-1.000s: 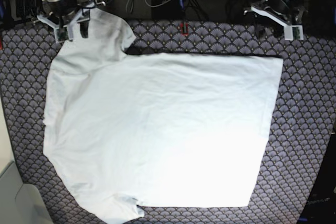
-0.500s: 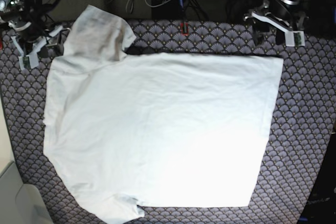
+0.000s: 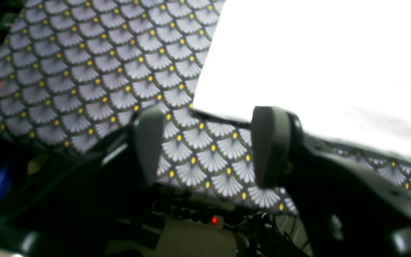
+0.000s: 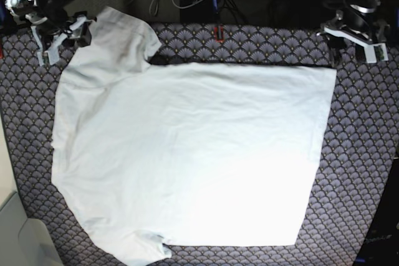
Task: Fold the T-shirt properly
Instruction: 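Lower both grippers onto the shirt's shoulder corners and grasp them, then lift the shoulder corners and fold them over toward the hem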
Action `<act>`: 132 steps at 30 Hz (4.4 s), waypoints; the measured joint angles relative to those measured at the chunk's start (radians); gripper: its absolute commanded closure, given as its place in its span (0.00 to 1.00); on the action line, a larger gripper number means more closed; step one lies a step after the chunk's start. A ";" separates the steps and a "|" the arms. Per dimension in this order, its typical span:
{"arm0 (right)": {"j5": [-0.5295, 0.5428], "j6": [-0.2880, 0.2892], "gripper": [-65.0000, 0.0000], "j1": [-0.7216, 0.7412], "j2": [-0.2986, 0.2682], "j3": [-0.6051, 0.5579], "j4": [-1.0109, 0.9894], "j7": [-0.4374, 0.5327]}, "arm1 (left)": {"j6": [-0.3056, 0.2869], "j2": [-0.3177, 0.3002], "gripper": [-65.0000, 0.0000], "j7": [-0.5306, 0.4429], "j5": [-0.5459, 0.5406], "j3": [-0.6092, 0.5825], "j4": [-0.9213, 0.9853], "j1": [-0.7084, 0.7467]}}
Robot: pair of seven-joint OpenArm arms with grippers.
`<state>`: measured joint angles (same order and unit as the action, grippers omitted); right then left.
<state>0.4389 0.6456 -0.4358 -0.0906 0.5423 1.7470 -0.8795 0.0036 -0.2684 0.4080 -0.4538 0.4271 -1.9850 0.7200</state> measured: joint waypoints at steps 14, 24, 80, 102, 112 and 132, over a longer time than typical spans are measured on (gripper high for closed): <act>0.024 0.040 0.55 0.008 0.017 -0.048 -0.047 0.037 | 0.000 0.000 0.41 0.003 0.005 0.001 0.047 -0.047; 0.014 0.042 0.98 0.011 0.015 -0.048 -0.051 0.026 | -0.001 0.003 0.41 -0.002 0.000 0.001 0.185 -0.122; -0.004 0.045 1.00 0.078 -0.061 -0.053 0.085 -0.011 | 0.002 0.058 0.99 0.004 -0.001 -0.097 0.375 -0.366; -0.010 0.050 1.00 0.446 -0.172 -0.150 -0.066 -0.109 | 0.005 0.085 0.99 0.225 0.003 -0.090 0.419 -0.682; -0.010 0.050 1.00 0.695 -0.249 -0.274 -0.333 -0.073 | 0.008 0.085 0.99 0.224 0.007 -0.093 0.594 -0.819; -0.386 0.053 1.00 0.980 -0.214 -0.366 -0.727 0.190 | 0.003 0.081 0.99 0.222 0.007 -0.097 0.946 -1.162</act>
<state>0.0532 0.6991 0.5446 -0.3046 0.1761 1.0195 -0.6899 0.0063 -0.1875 0.6304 -0.4469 0.3298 -1.0393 -0.4419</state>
